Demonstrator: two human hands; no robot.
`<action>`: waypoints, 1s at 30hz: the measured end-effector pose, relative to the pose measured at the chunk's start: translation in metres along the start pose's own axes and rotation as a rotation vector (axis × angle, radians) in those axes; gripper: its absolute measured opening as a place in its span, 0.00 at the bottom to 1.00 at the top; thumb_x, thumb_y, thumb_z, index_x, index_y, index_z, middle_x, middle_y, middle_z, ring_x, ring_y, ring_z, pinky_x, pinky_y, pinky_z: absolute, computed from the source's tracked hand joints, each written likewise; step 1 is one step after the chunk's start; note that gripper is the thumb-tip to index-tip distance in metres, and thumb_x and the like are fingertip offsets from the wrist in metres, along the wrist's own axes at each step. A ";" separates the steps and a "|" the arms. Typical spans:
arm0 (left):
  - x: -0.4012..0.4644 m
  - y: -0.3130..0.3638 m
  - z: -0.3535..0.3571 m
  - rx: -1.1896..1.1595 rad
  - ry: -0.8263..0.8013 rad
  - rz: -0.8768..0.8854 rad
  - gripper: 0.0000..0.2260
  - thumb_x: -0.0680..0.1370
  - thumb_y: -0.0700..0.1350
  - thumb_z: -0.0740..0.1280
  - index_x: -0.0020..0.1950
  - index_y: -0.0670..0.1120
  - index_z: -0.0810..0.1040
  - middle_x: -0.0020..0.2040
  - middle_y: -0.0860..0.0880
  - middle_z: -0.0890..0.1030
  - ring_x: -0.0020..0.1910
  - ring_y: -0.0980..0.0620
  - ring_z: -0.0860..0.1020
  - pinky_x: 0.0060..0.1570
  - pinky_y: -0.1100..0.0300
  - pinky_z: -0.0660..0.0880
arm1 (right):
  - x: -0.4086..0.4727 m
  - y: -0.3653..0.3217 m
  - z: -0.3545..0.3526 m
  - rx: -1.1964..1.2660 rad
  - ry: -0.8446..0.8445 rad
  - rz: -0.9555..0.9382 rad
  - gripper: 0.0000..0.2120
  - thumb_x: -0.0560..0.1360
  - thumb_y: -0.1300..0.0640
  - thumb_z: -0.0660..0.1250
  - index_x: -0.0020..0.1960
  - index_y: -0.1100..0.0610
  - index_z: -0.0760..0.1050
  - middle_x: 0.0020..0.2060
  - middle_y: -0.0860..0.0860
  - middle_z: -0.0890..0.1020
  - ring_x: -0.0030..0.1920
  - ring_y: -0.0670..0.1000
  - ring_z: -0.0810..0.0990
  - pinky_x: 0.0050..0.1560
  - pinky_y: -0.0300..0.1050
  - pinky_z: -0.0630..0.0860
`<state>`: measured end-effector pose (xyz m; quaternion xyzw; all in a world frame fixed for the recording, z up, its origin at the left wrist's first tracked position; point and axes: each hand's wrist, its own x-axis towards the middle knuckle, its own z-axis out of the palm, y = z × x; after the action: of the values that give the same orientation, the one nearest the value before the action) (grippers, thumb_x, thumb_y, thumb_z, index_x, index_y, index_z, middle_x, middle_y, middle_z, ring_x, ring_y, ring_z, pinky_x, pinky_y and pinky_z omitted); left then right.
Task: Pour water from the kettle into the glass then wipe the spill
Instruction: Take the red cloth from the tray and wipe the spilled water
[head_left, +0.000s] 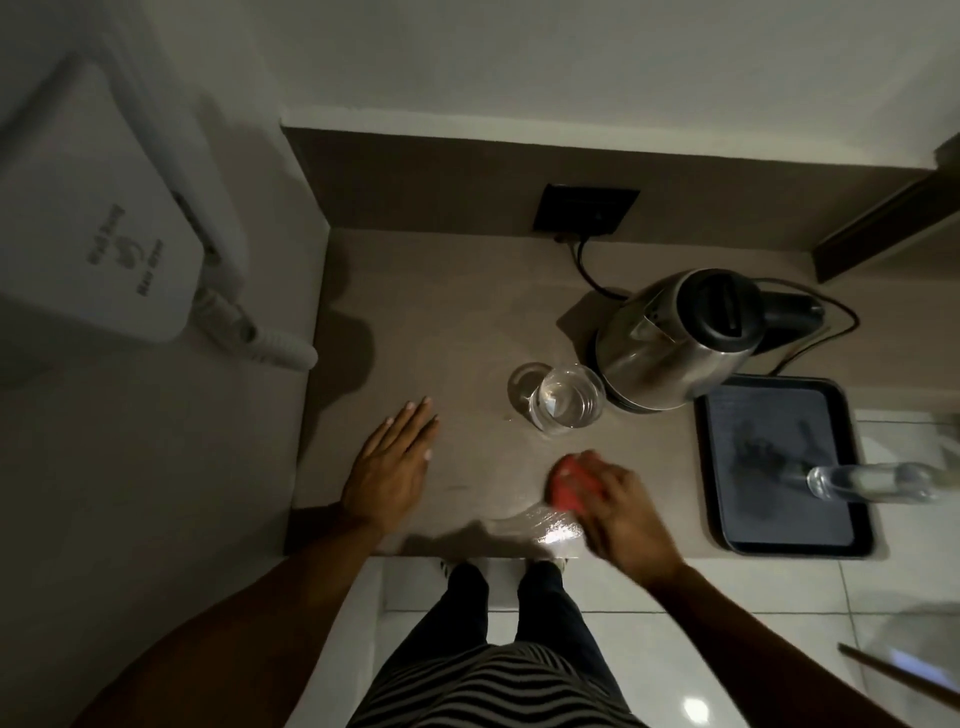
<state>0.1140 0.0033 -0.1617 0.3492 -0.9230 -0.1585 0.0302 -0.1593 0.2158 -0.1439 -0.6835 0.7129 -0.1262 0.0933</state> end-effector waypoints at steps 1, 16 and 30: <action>0.000 -0.002 0.000 0.029 -0.006 0.011 0.24 0.85 0.49 0.45 0.74 0.43 0.70 0.77 0.46 0.65 0.75 0.47 0.66 0.72 0.50 0.63 | -0.006 0.011 -0.006 -0.011 0.066 0.189 0.22 0.73 0.56 0.68 0.67 0.54 0.73 0.66 0.63 0.74 0.60 0.65 0.73 0.56 0.60 0.75; 0.000 0.002 -0.004 0.090 -0.069 -0.030 0.24 0.83 0.52 0.50 0.79 0.47 0.61 0.81 0.48 0.59 0.79 0.49 0.57 0.75 0.50 0.57 | 0.095 -0.112 0.047 0.084 0.017 0.473 0.30 0.77 0.45 0.62 0.75 0.58 0.65 0.73 0.61 0.69 0.69 0.65 0.69 0.66 0.61 0.70; 0.000 0.004 -0.003 0.086 -0.041 -0.029 0.24 0.82 0.52 0.52 0.78 0.46 0.64 0.80 0.48 0.60 0.78 0.49 0.59 0.75 0.51 0.57 | 0.059 -0.124 0.066 0.070 -0.103 0.399 0.31 0.76 0.46 0.65 0.75 0.58 0.65 0.73 0.59 0.68 0.69 0.63 0.70 0.67 0.57 0.69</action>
<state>0.1118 0.0049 -0.1575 0.3600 -0.9244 -0.1260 -0.0059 -0.0238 0.1491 -0.1658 -0.5308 0.8235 -0.0946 0.1762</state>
